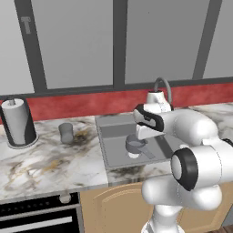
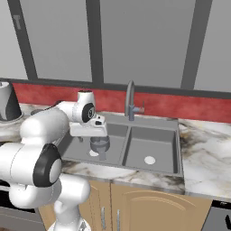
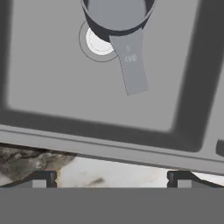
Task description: Move any existing items from the left basin to the right basin for drying. Then move the glass cup from the counter to the left basin of the sink for washing.
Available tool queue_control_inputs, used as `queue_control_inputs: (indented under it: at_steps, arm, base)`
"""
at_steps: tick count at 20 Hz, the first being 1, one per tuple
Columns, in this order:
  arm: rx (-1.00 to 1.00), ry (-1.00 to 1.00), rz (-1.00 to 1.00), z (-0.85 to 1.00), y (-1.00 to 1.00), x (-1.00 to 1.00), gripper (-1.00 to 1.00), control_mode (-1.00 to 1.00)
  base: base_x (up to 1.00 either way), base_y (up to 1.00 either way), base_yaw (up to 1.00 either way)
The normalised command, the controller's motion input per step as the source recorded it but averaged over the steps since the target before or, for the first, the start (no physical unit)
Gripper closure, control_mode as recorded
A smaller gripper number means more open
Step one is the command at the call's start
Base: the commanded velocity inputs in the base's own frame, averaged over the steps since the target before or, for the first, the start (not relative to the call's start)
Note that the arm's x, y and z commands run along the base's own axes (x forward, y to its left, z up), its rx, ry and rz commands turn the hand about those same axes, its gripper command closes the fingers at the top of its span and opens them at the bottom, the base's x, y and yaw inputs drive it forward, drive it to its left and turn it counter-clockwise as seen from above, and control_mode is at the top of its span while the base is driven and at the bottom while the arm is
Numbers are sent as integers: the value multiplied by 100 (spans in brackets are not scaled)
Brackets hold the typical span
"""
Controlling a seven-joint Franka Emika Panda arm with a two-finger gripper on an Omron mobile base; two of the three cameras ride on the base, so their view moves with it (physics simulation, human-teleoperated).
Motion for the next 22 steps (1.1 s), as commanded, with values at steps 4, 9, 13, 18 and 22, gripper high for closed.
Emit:
queue_control_inputs:
  at_steps: [4,9,13,18,22]
  arm:
    - [0,0,4,-17,-4,26,-100,-100]
    - [0,0,5,-26,-6,21,-100,-100]
    - [0,0,6,-39,-8,10,-100,-100]
    - [0,0,5,-32,-7,8,-100,-100]
    - [0,0,4,-24,-3,20,-100,-100]
  base:
    - [0,0,0]
    - [0,0,0]
    - [0,0,0]
    - [0,0,0]
    - [0,0,0]
